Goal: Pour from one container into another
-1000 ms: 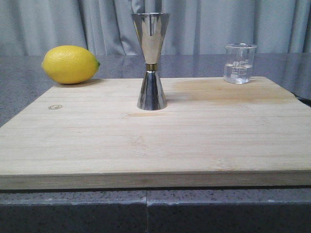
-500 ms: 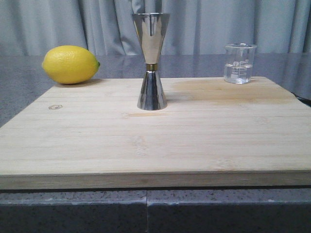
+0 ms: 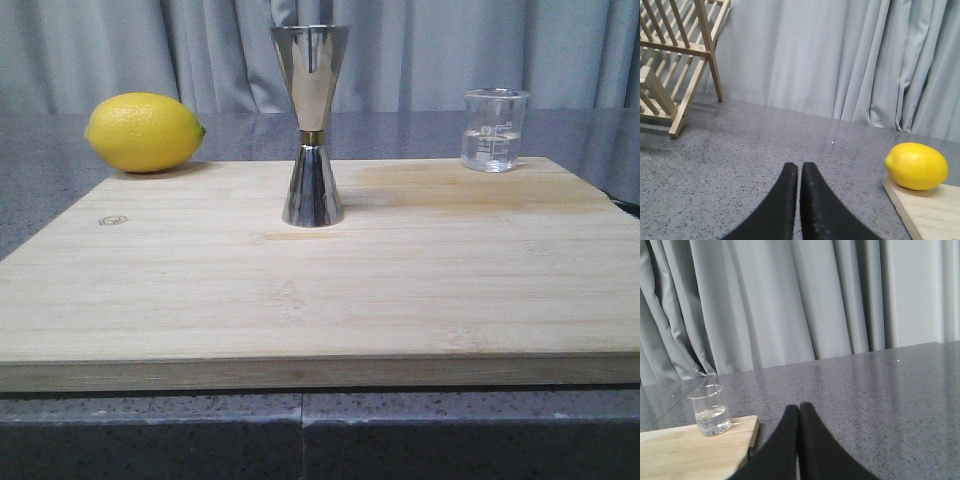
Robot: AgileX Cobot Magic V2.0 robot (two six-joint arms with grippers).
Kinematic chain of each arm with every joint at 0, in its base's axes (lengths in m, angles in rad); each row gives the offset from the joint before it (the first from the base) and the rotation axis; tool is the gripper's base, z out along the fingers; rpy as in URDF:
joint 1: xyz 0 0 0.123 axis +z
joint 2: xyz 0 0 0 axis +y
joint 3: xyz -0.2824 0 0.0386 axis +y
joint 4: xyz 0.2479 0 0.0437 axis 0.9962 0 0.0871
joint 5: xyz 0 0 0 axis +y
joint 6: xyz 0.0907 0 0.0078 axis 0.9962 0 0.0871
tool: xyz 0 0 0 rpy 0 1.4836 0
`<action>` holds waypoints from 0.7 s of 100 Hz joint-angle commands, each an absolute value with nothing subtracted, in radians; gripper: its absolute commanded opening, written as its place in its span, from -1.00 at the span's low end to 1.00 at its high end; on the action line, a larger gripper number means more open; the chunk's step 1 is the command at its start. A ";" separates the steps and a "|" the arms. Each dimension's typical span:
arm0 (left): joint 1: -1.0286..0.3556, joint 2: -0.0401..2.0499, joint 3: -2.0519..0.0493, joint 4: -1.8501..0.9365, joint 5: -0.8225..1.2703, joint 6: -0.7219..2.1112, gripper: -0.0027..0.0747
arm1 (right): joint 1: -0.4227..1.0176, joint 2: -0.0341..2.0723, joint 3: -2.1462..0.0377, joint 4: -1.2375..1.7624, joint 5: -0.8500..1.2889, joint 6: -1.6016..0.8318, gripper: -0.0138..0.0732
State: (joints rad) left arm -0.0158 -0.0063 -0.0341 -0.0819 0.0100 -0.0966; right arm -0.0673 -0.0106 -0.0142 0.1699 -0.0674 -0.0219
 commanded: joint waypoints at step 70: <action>-0.024 0.655 -0.680 -0.564 0.322 0.380 -0.98 | -0.072 0.372 -0.474 0.134 0.073 -0.024 -0.85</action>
State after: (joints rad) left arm -0.0158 0.6073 -0.6332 -0.4540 0.3752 0.2478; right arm -0.0673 0.3242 -0.4280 0.1447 0.1905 -0.0219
